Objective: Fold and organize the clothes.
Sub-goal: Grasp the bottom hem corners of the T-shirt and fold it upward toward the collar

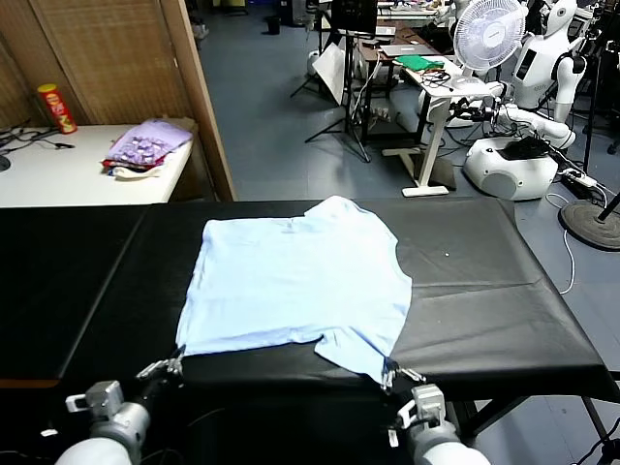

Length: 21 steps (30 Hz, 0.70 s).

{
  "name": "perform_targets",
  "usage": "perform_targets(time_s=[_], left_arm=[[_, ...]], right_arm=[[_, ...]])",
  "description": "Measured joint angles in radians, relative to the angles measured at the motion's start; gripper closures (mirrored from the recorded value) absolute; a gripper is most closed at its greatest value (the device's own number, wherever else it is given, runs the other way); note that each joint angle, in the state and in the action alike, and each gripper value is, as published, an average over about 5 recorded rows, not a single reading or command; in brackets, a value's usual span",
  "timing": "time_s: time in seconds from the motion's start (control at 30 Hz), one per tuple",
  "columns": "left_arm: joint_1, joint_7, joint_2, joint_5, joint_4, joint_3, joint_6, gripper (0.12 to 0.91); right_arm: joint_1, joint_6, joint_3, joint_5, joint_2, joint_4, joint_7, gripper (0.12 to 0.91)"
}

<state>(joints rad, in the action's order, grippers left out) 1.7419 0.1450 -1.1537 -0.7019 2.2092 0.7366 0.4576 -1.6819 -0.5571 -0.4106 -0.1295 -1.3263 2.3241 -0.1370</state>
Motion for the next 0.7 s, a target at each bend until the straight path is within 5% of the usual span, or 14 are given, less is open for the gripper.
perform_targets(time_s=[0.27, 0.7], left_arm=[[-0.023, 0.01, -0.008, -0.01, 0.041, 0.007, -0.042, 0.902], [-0.29, 0.015, -0.03, 0.135, -0.12, -0.105, -0.065, 0.902]], right_arm=[[0.155, 0.122, -0.018, -0.04, 0.043, -0.131, 0.036, 0.904], [0.452, 0.208, 0.094, 0.028, 0.132, -0.404, 0.117, 0.904]])
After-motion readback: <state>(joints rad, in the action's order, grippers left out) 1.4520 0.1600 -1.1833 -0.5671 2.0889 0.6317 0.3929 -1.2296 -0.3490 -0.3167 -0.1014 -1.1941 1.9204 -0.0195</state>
